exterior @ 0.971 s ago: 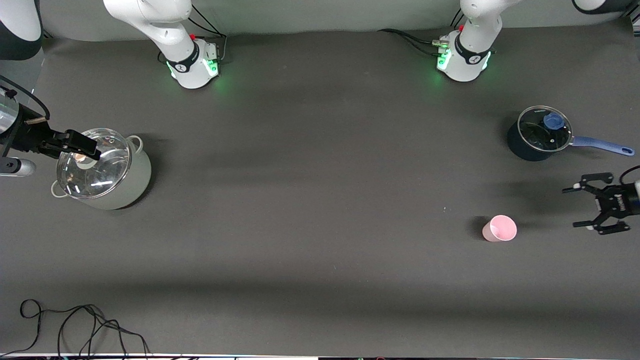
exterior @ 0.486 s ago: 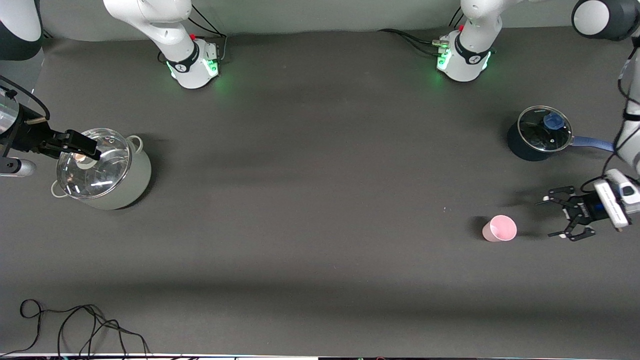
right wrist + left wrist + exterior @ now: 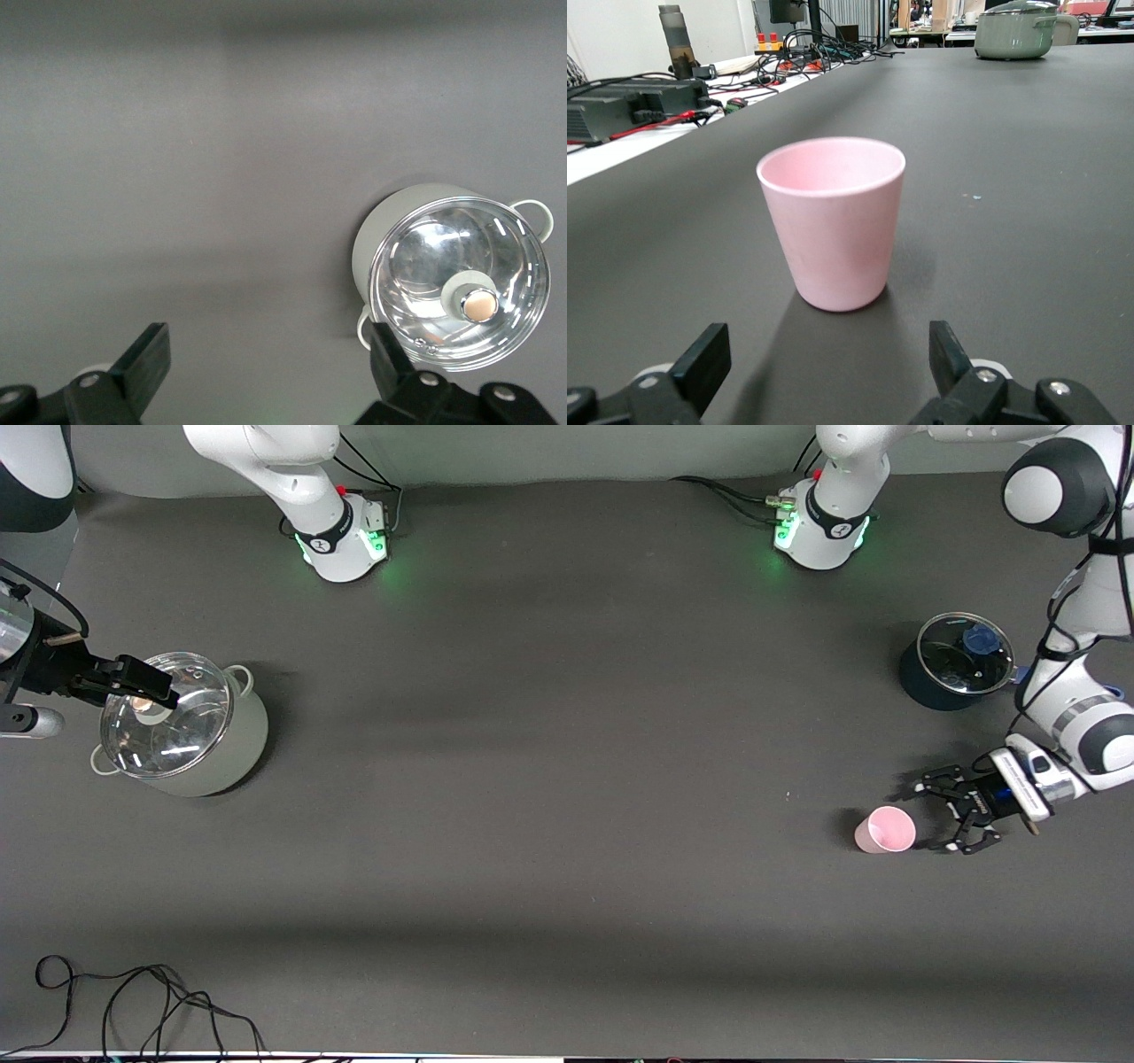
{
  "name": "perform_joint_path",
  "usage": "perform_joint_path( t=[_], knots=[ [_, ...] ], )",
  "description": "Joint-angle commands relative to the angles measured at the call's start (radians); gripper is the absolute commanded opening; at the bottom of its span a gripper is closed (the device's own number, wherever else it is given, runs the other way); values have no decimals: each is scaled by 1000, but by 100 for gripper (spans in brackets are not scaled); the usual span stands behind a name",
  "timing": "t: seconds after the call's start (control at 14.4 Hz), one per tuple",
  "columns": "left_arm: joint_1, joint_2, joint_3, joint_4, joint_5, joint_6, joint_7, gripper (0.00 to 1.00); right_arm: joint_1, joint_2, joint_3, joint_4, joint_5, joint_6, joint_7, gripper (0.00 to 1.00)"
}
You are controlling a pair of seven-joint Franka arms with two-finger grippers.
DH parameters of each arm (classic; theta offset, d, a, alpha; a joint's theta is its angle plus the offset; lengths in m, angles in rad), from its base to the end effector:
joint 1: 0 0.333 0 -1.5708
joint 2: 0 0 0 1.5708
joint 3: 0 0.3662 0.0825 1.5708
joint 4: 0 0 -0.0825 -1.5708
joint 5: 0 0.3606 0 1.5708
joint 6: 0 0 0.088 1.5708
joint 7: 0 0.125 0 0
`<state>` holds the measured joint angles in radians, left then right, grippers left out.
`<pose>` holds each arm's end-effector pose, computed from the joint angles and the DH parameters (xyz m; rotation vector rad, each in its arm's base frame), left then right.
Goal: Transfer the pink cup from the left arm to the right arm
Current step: 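Close the left gripper around the pink cup's base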
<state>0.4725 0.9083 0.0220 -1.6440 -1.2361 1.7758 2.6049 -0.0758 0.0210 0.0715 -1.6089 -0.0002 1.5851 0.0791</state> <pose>0.6121 0.2158 0.1258 1.7262 -1.3201 1.2263 0.5373 -0.0028 0.6297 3.1377 -0.1309 -0.0703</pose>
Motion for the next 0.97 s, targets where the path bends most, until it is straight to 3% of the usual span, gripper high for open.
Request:
perform_joint_path(
  t=[0.0, 0.76, 0.9],
  knots=[
    [-18, -2, -16, -23, -29, 37, 23, 100, 1, 8, 2, 21, 3, -20, 8, 100],
    [-29, 12, -105, -57, -92, 119, 6, 98, 1, 8, 2, 21, 3, -20, 8, 100],
    [-31, 11, -105, -59, -92, 119, 6, 77, 1, 8, 1, 21, 3, -20, 7, 100]
  ],
)
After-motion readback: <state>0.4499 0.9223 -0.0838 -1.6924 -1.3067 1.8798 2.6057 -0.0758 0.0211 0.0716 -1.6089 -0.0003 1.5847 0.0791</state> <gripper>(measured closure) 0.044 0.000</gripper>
